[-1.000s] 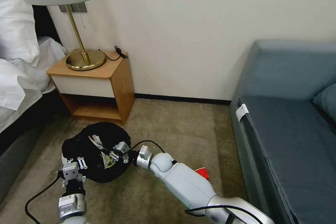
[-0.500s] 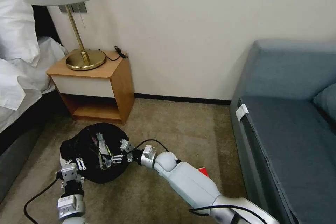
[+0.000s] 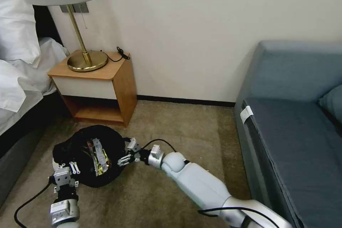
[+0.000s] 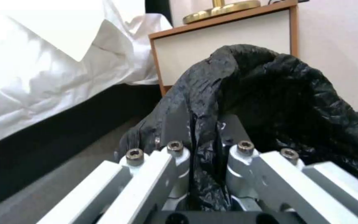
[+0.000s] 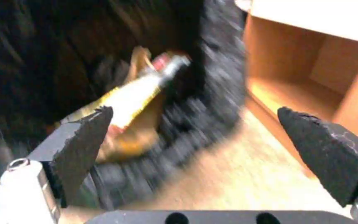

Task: Pick up the trash bin, then pick up the garbage on the floor and place it into the trash bin.

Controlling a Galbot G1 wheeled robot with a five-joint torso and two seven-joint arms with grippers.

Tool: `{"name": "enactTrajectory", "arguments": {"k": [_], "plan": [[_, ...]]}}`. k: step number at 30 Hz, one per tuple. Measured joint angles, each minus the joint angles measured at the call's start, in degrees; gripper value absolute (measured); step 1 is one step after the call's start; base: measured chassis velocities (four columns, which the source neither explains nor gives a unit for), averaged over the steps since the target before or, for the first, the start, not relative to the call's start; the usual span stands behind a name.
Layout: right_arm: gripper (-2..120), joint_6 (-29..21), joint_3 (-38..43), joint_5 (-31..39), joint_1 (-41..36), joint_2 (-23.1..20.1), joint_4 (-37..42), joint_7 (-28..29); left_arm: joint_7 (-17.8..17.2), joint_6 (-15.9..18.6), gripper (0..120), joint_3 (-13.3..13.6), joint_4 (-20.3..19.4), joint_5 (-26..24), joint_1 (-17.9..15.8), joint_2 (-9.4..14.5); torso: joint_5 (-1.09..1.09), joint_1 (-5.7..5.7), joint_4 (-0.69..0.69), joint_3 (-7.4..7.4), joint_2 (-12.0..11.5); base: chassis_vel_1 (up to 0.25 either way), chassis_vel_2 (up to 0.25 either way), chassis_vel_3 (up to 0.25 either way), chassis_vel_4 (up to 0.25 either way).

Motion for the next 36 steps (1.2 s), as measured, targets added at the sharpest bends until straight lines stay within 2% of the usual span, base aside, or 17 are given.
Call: {"name": "enactTrajectory", "arguments": {"k": [2,7,11,17,18,20,22,24,29,36], "plan": [[100,-0.36,-0.54,-1.86,1.55,-3.31,0.14,-1.14,0.00,-0.17,6,-0.56,-0.09,0.00,0.37,0.23,0.01,0.00,0.00,0.00,0.00,0.000,0.000,0.000,0.000],[100,-0.72,-0.68,-6.58,3.29,-6.60,-0.20,-4.60,0.00,-0.20,6,-0.82,-0.10,0.19,0.42,0.26,0.01,0.00,0.00,0.00,0.00,0.000,0.000,0.000,0.000],[100,-0.41,-0.53,-12.88,5.17,-10.31,-0.93,-10.65,0.03,-0.21,6,-1.14,0.16,1.00,0.09,0.19,0.01,0.00,0.00,0.00,0.00,0.000,0.000,0.000,0.000],[100,0.29,-0.62,-18.49,7.10,-15.42,-0.91,-16.28,0.12,-0.21,6,-1.31,0.56,1.54,-0.14,0.21,0.01,0.00,0.01,0.00,0.00,0.000,0.000,0.000,0.000],[100,0.29,-0.62,-18.49,7.10,-15.42,-0.91,-16.28,0.12,-0.21,6,-1.31,0.56,1.54,-0.14,0.21,0.01,0.00,0.01,0.00,0.00,0.000,0.000,0.000,0.000],[100,0.57,-1.67,-19.57,7.59,-19.49,-0.57,-18.94,0.14,-0.18,6,-1.36,0.56,1.72,-0.13,0.24,0.00,0.00,0.00,0.00,0.00,0.000,0.000,0.000,0.000],[100,0.58,-1.98,-19.60,7.61,-20.38,-0.39,-19.23,0.15,-0.17,6,-1.36,0.56,1.73,-0.13,0.26,0.01,0.00,0.00,0.00,0.00,0.000,0.000,0.000,0.000],[100,0.59,-3.36,-19.66,7.53,-23.74,0.65,-20.24,0.19,-0.16,6,-1.34,0.79,1.77,-0.26,0.34,0.01,0.00,-0.01,0.00,0.00,0.000,0.000,0.000,0.000],[100,0.59,-4.53,-19.76,6.33,-26.21,1.73,-20.98,0.22,-0.16,6,-0.92,1.44,1.89,-0.59,0.33,0.01,0.00,0.00,0.00,0.00,0.000,0.000,0.000,0.000],[100,0.73,-3.55,-21.29,3.88,-26.64,1.88,-22.61,0.28,-0.16,6,-0.27,1.92,2.18,-0.98,0.16,0.00,0.00,0.00,0.00,0.00,0.000,0.000,0.000,0.000]]}}
